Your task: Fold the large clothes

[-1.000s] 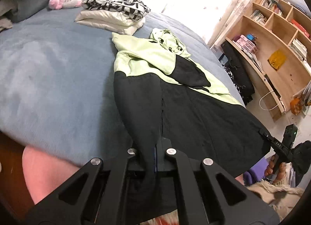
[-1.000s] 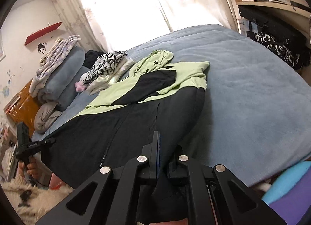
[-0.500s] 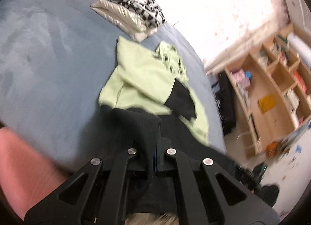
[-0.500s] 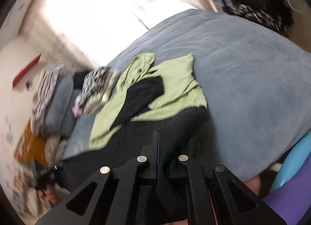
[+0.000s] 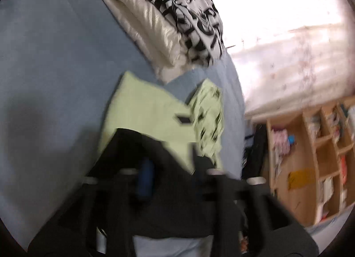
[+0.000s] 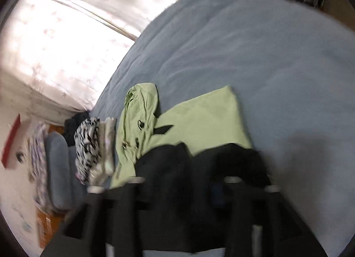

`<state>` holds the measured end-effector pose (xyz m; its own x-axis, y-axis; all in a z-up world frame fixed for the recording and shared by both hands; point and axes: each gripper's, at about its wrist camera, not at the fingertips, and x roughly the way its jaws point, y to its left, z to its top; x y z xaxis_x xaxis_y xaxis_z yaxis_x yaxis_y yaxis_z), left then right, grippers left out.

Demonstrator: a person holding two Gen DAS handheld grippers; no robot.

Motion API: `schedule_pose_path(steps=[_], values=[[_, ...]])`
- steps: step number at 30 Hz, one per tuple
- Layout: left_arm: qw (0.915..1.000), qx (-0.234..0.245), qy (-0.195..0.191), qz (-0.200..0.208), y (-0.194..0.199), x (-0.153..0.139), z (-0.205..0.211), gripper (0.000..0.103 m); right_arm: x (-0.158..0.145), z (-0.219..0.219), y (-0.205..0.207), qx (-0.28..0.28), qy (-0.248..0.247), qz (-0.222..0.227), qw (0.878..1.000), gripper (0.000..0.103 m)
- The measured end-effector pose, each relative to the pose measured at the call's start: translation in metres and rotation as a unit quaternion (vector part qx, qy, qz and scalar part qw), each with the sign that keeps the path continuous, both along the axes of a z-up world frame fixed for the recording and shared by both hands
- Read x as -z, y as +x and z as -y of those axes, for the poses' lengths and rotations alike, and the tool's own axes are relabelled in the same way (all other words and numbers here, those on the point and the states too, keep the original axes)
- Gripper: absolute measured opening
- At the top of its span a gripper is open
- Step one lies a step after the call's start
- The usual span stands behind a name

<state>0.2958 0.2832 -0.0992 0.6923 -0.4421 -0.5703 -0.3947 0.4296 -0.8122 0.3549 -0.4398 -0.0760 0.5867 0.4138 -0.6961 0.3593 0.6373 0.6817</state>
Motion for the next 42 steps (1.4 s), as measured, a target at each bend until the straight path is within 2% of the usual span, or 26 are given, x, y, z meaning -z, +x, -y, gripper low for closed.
schedule_pose_path(steps=[1, 3, 5, 7, 9, 11, 13, 16, 19, 22, 24, 26, 27, 28, 30, 33, 37, 40, 42], values=[[0.9999, -0.012, -0.002, 0.007, 0.011, 0.002, -0.002, 0.062, 0.009, -0.002, 0.016, 0.004, 0.012, -0.006, 1.000, 0.066], [0.9991, -0.037, -0.003, 0.020, 0.030, 0.004, -0.008, 0.062, 0.024, -0.006, 0.037, 0.005, 0.021, -0.007, 1.000, 0.070], [0.9990, -0.035, 0.002, 0.027, 0.045, 0.006, -0.010, 0.062, 0.034, -0.006, 0.054, -0.001, 0.021, -0.002, 1.000, 0.079], [0.9988, -0.012, 0.044, 0.018, 0.057, 0.007, -0.007, 0.062, 0.046, 0.000, 0.059, -0.005, 0.035, 0.004, 0.999, 0.079], [0.9946, 0.034, 0.096, 0.021, 0.063, 0.007, 0.001, 0.062, 0.057, 0.006, 0.059, -0.015, 0.053, 0.004, 0.998, 0.079], [0.9823, 0.103, 0.155, 0.025, 0.064, 0.009, 0.016, 0.063, 0.062, 0.008, 0.062, -0.043, 0.051, -0.003, 0.998, 0.079], [0.9692, 0.153, 0.191, 0.030, 0.054, 0.014, 0.027, 0.063, 0.067, 0.003, 0.059, -0.082, 0.035, 0.001, 0.996, 0.079], [0.9541, 0.209, 0.209, 0.050, 0.030, 0.017, 0.033, 0.063, 0.065, -0.001, 0.047, -0.126, 0.021, 0.012, 0.992, 0.079], [0.9353, 0.266, 0.219, 0.081, 0.004, 0.013, 0.046, 0.063, 0.063, -0.008, 0.037, -0.171, 0.017, 0.016, 0.985, 0.079], [0.9077, 0.335, 0.238, 0.087, -0.018, 0.017, 0.071, 0.063, 0.064, -0.023, 0.040, -0.222, 0.006, 0.013, 0.975, 0.079], [0.8859, 0.384, 0.248, 0.080, -0.025, 0.026, 0.098, 0.063, 0.067, -0.034, 0.035, -0.235, 0.022, 0.020, 0.972, 0.080], [0.8677, 0.419, 0.256, 0.076, -0.032, 0.034, 0.122, 0.063, 0.065, -0.040, 0.031, -0.239, 0.049, 0.036, 0.969, 0.081], [0.8571, 0.438, 0.262, 0.073, -0.031, 0.040, 0.137, 0.063, 0.064, -0.042, 0.036, -0.232, 0.076, 0.047, 0.969, 0.082], [0.8510, 0.447, 0.266, 0.073, -0.031, 0.043, 0.147, 0.063, 0.062, -0.037, 0.032, -0.223, 0.096, 0.057, 0.968, 0.087], [0.8418, 0.459, 0.273, 0.078, -0.025, 0.048, 0.168, 0.063, 0.059, -0.036, 0.040, -0.201, 0.133, 0.080, 0.967, 0.088], [0.8354, 0.462, 0.287, 0.080, -0.007, 0.051, 0.193, 0.062, 0.057, -0.033, 0.055, -0.158, 0.171, 0.097, 0.968, 0.090], [0.8347, 0.438, 0.326, 0.072, 0.022, 0.055, 0.217, 0.063, 0.067, -0.017, 0.075, -0.075, 0.207, 0.091, 0.971, 0.093], [0.8440, 0.407, 0.344, 0.057, 0.052, 0.060, 0.228, 0.062, 0.081, -0.001, 0.087, -0.012, 0.226, 0.068, 0.972, 0.094], [0.8581, 0.371, 0.352, 0.049, 0.072, 0.058, 0.227, 0.062, 0.093, 0.007, 0.092, 0.017, 0.239, 0.055, 0.969, 0.095]])
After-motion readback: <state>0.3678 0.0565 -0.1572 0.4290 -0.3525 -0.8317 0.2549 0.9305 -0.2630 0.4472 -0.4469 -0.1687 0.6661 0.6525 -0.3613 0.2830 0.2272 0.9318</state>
